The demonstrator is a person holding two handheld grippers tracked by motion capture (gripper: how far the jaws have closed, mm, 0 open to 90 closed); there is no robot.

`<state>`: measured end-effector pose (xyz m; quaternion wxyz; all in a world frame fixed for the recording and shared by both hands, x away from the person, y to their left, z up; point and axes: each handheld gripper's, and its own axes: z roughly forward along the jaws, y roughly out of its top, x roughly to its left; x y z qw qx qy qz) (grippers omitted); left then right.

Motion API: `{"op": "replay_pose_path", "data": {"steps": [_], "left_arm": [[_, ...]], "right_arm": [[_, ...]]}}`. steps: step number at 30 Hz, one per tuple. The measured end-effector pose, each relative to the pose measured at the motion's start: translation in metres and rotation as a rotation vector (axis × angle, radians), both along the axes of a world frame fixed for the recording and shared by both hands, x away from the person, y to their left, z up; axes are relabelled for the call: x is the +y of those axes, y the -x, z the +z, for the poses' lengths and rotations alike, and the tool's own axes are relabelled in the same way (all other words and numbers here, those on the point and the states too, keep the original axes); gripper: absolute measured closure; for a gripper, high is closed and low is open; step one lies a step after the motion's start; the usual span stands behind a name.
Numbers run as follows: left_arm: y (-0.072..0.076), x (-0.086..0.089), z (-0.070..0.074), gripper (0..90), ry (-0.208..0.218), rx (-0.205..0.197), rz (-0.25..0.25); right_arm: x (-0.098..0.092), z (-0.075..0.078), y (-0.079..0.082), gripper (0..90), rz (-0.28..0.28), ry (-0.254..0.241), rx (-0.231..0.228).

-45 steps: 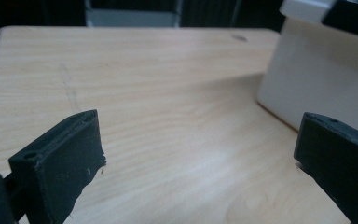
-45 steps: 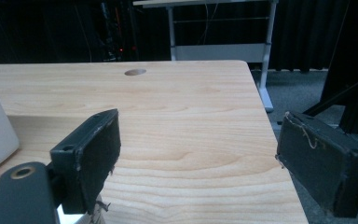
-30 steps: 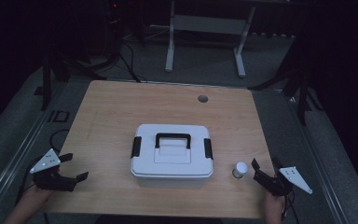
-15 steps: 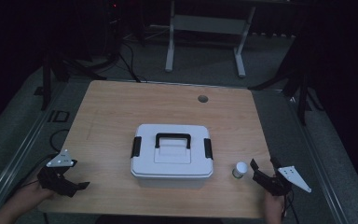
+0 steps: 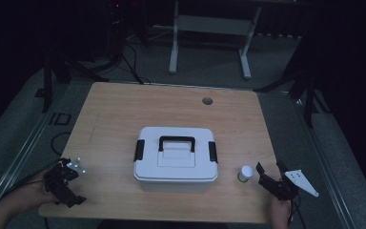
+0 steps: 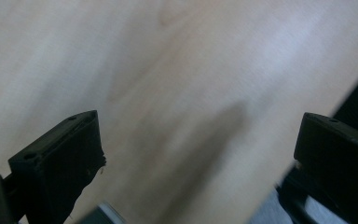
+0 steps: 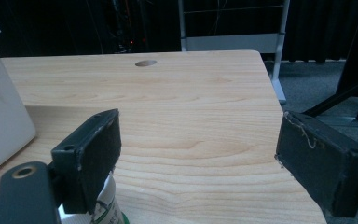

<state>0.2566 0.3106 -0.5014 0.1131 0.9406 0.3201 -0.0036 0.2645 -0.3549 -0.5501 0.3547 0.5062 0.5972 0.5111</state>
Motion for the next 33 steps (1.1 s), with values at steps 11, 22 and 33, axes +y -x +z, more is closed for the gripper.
{"op": "replay_pose_path", "data": {"steps": [11,22,33], "left_arm": [[-0.001,-0.004,0.025,0.5,0.007,-0.005,-0.005],[-0.002,-0.026,0.050,0.5,0.048,-0.025,-0.084],[-0.013,-0.051,0.082,0.5,0.099,-0.085,-0.127]], "right_arm": [[0.000,-0.001,-0.001,13.5,0.003,0.007,0.006],[0.000,-0.001,-0.001,13.6,0.004,0.005,0.008],[0.000,-0.001,-0.001,13.6,0.008,0.002,0.013]]}}
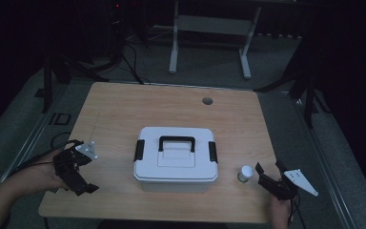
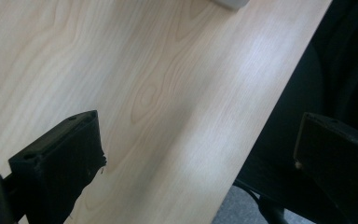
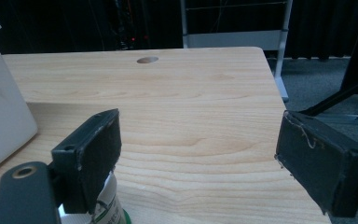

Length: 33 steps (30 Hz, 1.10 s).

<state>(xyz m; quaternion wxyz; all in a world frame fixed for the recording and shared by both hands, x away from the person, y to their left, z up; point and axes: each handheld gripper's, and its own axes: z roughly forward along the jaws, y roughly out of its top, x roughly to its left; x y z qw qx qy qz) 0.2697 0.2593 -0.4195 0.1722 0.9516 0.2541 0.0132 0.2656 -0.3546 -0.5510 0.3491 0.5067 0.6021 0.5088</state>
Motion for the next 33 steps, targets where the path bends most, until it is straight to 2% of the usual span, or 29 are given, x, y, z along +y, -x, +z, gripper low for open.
{"op": "replay_pose_path", "data": {"steps": [3,5,6,9,11,15,16,22,26,33], "left_arm": [[-0.002,-0.006,0.004,0.5,-0.014,-0.004,-0.023],[-0.004,-0.012,0.008,0.5,-0.005,-0.008,-0.033],[-0.007,-0.018,0.013,0.5,0.003,0.005,-0.046],[-0.010,-0.023,0.017,0.5,-0.011,-0.002,-0.049],[-0.012,-0.027,0.019,0.5,-0.011,0.007,-0.055],[-0.017,-0.038,0.024,0.5,-0.015,0.011,-0.080],[-0.019,-0.044,0.026,0.5,-0.022,0.005,-0.102],[-0.026,-0.058,0.034,0.5,-0.005,0.010,-0.139],[-0.031,-0.068,0.038,0.5,-0.032,0.006,-0.156],[-0.039,-0.086,0.045,0.5,-0.057,0.013,-0.193]], "right_arm": [[0.000,0.000,0.000,13.6,0.000,0.002,0.001],[0.000,0.000,0.000,13.6,0.001,0.001,0.001],[0.000,0.000,0.000,13.6,0.003,-0.002,0.002],[0.000,0.000,0.000,13.6,0.004,-0.002,0.001],[-0.001,0.000,0.000,13.6,0.009,-0.005,0.004],[-0.001,0.000,-0.001,13.6,0.015,-0.008,0.005],[-0.001,0.000,-0.001,13.6,0.015,-0.008,0.005],[-0.001,0.000,0.000,13.6,0.017,-0.012,0.003],[-0.001,0.000,-0.001,13.6,0.021,-0.013,0.003],[-0.001,-0.001,-0.001,13.6,0.029,-0.013,0.001]]}}
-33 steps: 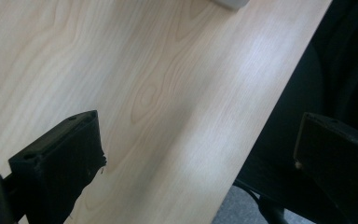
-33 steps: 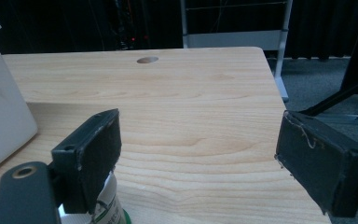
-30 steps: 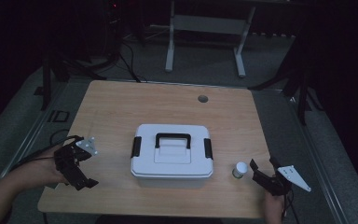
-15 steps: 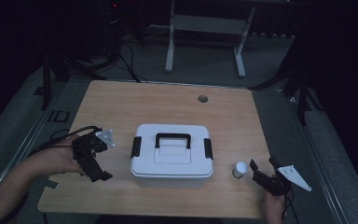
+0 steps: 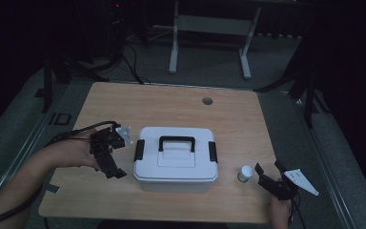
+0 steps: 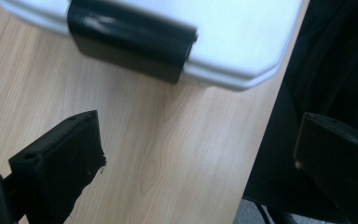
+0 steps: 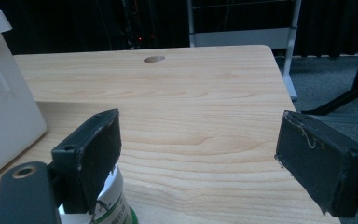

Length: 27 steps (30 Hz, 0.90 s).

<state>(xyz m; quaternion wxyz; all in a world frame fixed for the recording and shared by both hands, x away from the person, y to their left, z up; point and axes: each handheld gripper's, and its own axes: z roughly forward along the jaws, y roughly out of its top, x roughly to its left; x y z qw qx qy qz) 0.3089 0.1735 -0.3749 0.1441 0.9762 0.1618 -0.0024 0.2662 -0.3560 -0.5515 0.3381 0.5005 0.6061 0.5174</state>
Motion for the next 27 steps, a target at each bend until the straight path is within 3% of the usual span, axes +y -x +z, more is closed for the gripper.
{"op": "replay_pose_path", "data": {"steps": [13,21,27], "left_arm": [[-0.019,-0.035,0.014,0.5,-0.028,-0.008,-0.059],[-0.032,-0.057,0.011,0.5,-0.074,-0.001,-0.100],[-0.039,-0.071,0.012,0.5,-0.075,0.001,-0.125]], "right_arm": [[-0.001,0.000,0.000,13.6,0.005,-0.010,0.004],[-0.001,0.000,0.000,13.6,0.007,-0.017,0.005],[-0.002,-0.001,0.000,13.6,0.011,-0.019,0.005]]}}
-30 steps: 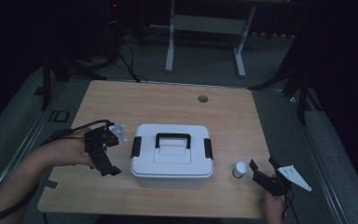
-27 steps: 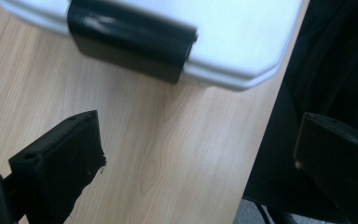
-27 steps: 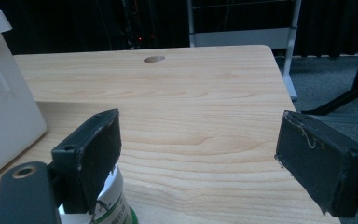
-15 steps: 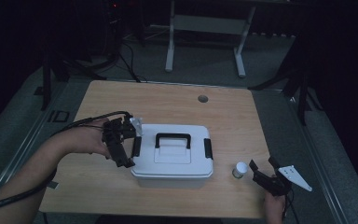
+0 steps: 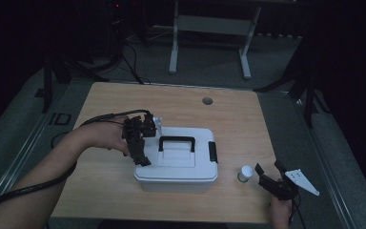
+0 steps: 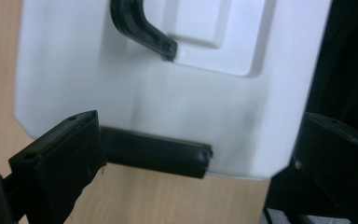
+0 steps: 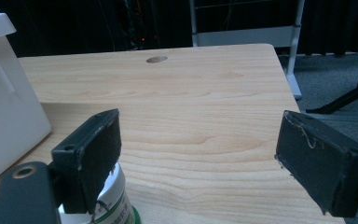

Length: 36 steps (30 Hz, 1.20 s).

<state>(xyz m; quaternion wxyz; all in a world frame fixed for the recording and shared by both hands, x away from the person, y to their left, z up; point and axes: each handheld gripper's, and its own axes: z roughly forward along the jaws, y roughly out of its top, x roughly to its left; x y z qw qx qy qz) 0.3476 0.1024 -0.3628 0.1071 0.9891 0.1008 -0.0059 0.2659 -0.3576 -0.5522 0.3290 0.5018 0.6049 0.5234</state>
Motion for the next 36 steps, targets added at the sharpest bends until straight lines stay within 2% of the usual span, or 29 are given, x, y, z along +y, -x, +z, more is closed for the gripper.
{"op": "replay_pose_path", "data": {"steps": [11,13,15,20,21,22,25,27,28,29,31,32,33,36], "left_arm": [[-0.013,-0.019,-0.001,0.5,-0.017,-0.032,-0.040],[-0.015,-0.022,-0.001,1.0,-0.025,-0.052,-0.055],[-0.015,-0.025,-0.002,9.4,-0.032,-0.084,-0.068],[-0.019,-0.032,-0.002,15.2,-0.022,-0.088,-0.073],[-0.021,-0.035,-0.003,15.2,-0.029,-0.072,-0.068],[-0.021,-0.036,-0.004,23.5,-0.036,-0.072,-0.074],[-0.022,-0.040,-0.007,35.1,-0.073,-0.054,-0.089],[-0.023,-0.043,-0.008,37.3,-0.095,-0.065,-0.087],[-0.023,-0.044,-0.009,43.4,-0.097,-0.065,-0.089],[-0.023,-0.046,-0.008,45.1,-0.097,-0.063,-0.095],[-0.022,-0.048,-0.009,53.9,-0.115,-0.058,-0.108],[-0.022,-0.049,-0.009,55.0,-0.115,-0.052,-0.112],[-0.022,-0.050,-0.009,59.8,-0.120,-0.039,-0.107],[-0.022,-0.053,-0.009,70.2,-0.138,-0.036,-0.101]], "right_arm": [[0.000,0.000,0.000,13.6,0.004,-0.003,0.001],[-0.001,0.000,0.000,13.6,0.004,-0.006,0.001],[-0.001,0.000,0.000,13.6,0.005,-0.006,0.001],[-0.001,0.000,0.000,13.6,0.006,-0.008,0.004],[-0.001,0.000,0.000,13.6,0.007,-0.009,0.003],[-0.001,0.000,0.000,13.6,0.007,-0.011,0.003],[-0.002,0.000,0.000,13.6,0.007,-0.013,0.001],[-0.002,-0.001,0.000,13.6,0.008,-0.012,0.003],[-0.001,-0.001,0.000,13.6,0.008,-0.011,0.004],[-0.001,-0.001,0.000,13.6,0.009,-0.012,0.005],[-0.001,-0.001,0.000,13.6,0.009,-0.012,0.006],[-0.001,-0.001,0.000,13.6,0.009,-0.010,0.007],[-0.001,-0.001,0.000,13.6,0.009,-0.010,0.008],[-0.001,-0.001,0.000,13.6,0.010,-0.006,0.008]]}}
